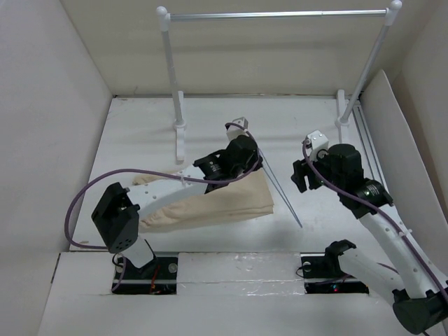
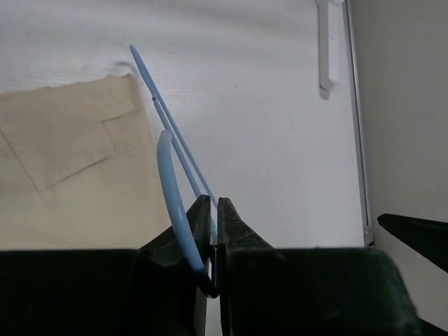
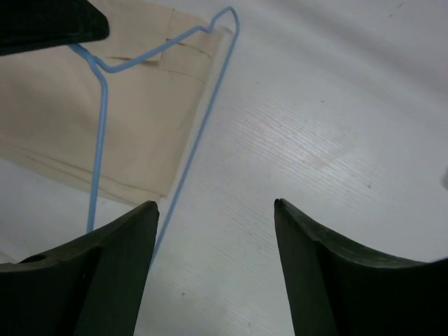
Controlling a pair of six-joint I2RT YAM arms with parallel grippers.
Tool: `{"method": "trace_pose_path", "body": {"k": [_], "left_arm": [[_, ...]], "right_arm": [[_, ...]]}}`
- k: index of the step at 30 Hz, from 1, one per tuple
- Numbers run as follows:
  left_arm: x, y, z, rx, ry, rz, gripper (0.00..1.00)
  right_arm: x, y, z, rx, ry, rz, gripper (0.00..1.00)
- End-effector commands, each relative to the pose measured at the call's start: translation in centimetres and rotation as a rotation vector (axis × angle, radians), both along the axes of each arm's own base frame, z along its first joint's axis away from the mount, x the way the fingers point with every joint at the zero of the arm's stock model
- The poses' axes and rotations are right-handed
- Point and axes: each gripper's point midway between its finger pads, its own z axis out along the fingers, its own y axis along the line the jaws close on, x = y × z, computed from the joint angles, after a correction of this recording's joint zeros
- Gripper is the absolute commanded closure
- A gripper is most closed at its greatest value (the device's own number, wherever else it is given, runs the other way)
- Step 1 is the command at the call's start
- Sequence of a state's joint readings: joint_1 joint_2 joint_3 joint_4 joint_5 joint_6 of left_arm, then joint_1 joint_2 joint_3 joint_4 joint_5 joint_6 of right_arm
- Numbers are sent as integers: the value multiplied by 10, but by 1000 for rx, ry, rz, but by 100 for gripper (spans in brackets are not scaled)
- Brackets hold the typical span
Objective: Place the trousers on the hanger
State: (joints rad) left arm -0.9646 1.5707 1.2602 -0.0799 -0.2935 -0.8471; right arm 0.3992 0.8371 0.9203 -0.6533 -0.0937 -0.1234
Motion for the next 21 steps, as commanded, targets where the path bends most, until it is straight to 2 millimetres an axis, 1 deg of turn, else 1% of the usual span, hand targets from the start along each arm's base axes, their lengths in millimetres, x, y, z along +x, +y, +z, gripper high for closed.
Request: {"method": "trace_pose_path", "body": {"k": [1, 2, 3, 4, 6, 7, 8, 9, 10, 11, 12, 13, 14, 15, 16, 17, 18, 19, 20, 21], "left_arm": [[-1, -16, 11, -143, -18, 12, 100], [0, -16, 5, -136, -22, 14, 100], [-1, -18, -8, -112, -23, 20, 100], [1, -18, -11, -104, -29, 20, 100], [7, -19, -22, -74, -44, 36, 100], [9, -19, -24, -69, -53, 35, 100], [14, -21, -26, -54, -77, 37, 100], [15, -20, -31, -37, -82, 40, 100], [18, -19, -35, -17, -83, 49, 100], [20, -18, -40, 5, -77, 64, 100], [24, -14, -46, 42, -74, 90, 100], [25, -11, -51, 59, -71, 99, 100], [25, -9, -57, 72, -66, 109, 100], [25, -4, -66, 97, -60, 121, 100], [25, -2, -72, 109, -51, 127, 100], [24, 0, -77, 119, -43, 130, 100], [23, 2, -85, 137, -33, 132, 100], [23, 3, -87, 142, -30, 134, 100], [21, 4, -93, 147, -21, 133, 100], [21, 5, -95, 151, -18, 134, 100]], "right_arm": [[2, 29, 0, 105, -1, 179, 28], [1, 33, -4, 100, 13, 218, 26], [-1, 36, -8, 97, 36, 245, 25], [1, 38, -10, 92, 52, 252, 24], [3, 41, -7, 98, 32, 275, 20], [2, 42, -8, 102, 28, 284, 18], [6, 47, -3, 127, -5, 295, 15], [6, 47, -3, 127, -6, 295, 15], [5, 51, -4, 145, -5, 316, 15], [4, 52, -13, 153, 16, 315, 18], [8, 54, -17, 161, 7, 313, 23], [9, 56, -24, 165, 18, 312, 30], [10, 53, -42, 164, 64, 293, 53], [18, 52, -47, 165, 51, 279, 68], [21, 53, -56, 161, 63, 275, 80], [25, 52, -63, 177, 78, 261, 90], [32, 56, -76, 187, 95, 258, 91], [34, 60, -82, 206, 109, 263, 91], [40, 72, -89, 225, 118, 275, 89], [42, 77, -84, 236, 97, 285, 83]]}}
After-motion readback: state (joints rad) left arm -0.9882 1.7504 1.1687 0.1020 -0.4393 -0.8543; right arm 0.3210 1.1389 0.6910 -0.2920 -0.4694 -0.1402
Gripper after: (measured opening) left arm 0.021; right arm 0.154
